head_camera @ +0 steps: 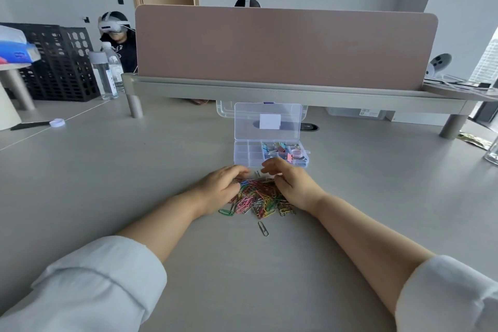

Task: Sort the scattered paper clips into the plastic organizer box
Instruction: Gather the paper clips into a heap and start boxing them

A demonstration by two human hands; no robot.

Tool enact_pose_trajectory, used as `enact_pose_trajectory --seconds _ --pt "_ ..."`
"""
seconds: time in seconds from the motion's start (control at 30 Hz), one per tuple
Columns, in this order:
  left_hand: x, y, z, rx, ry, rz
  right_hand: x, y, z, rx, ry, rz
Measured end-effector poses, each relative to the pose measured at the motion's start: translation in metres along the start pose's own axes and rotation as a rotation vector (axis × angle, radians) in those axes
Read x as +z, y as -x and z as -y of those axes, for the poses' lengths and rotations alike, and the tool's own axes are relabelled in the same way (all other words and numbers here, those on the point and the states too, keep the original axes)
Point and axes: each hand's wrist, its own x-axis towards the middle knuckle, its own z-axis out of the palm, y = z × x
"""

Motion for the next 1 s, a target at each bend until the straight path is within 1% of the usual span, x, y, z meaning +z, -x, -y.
enact_pose_trajectory --seconds 0.07,0.1,0.17,0.23,0.27,0.3,0.37,0.4,0.43,0.5,0.6,0.67,0.7,0.73,0.8,0.83,0.87,0.9,0.93,1.0 --pt "0.000 0.004 0.000 -0.017 0.122 -0.023 0.002 0.000 0.001 -0.009 0.015 0.059" --pt "-0.001 0.005 0.001 -0.025 0.194 -0.020 0.002 0.000 0.003 0.000 -0.026 0.084" --pt "-0.004 0.009 0.002 -0.039 0.329 -0.016 0.000 0.001 0.006 0.036 -0.156 0.066" --pt "-0.009 0.016 0.004 -0.024 0.373 -0.010 -0.006 0.003 0.005 0.049 -0.189 0.037" --pt "-0.013 0.019 0.006 -0.025 0.306 0.026 -0.010 0.005 0.003 0.056 -0.150 0.065" --pt "-0.017 0.024 0.007 -0.044 0.153 0.092 -0.014 0.008 0.000 0.069 -0.084 0.129" --pt "-0.022 0.035 0.009 -0.071 -0.295 0.252 -0.020 0.016 -0.005 0.067 0.101 0.296" --pt "-0.022 0.038 0.011 -0.066 -0.467 0.308 -0.020 0.020 -0.006 0.054 0.202 0.363" --pt "-0.021 0.040 0.011 -0.063 -0.560 0.347 -0.019 0.022 -0.005 0.039 0.292 0.409" --pt "-0.015 0.036 0.007 -0.065 -0.570 0.369 -0.011 0.021 -0.002 0.020 0.394 0.449" --pt "-0.002 0.020 -0.003 -0.062 -0.530 0.310 0.003 0.011 0.005 -0.002 0.424 0.430" --pt "0.005 0.010 -0.005 -0.059 -0.446 0.244 0.009 0.005 0.007 -0.006 0.411 0.394" --pt "0.007 0.005 -0.004 -0.055 -0.348 0.206 0.010 0.002 0.007 -0.006 0.402 0.371" --pt "0.009 0.001 -0.003 -0.055 -0.193 0.153 0.010 0.000 0.007 -0.007 0.386 0.344" --pt "0.009 -0.007 -0.001 -0.049 0.148 -0.017 0.007 -0.004 0.006 -0.017 0.332 0.290" --pt "0.007 -0.011 0.001 -0.042 0.213 -0.117 0.005 -0.004 0.006 -0.028 0.309 0.271" --pt "0.003 -0.015 0.004 -0.038 0.172 -0.197 0.005 -0.005 0.005 -0.049 0.305 0.256" --pt "-0.001 -0.020 0.009 -0.030 0.067 -0.231 0.005 -0.007 0.005 -0.075 0.320 0.239" --pt "-0.005 -0.024 0.015 -0.014 -0.061 -0.217 0.006 -0.008 0.005 -0.101 0.343 0.216" --pt "-0.011 -0.032 0.025 0.009 -0.253 -0.118 0.006 -0.014 0.003 -0.124 0.381 0.157"
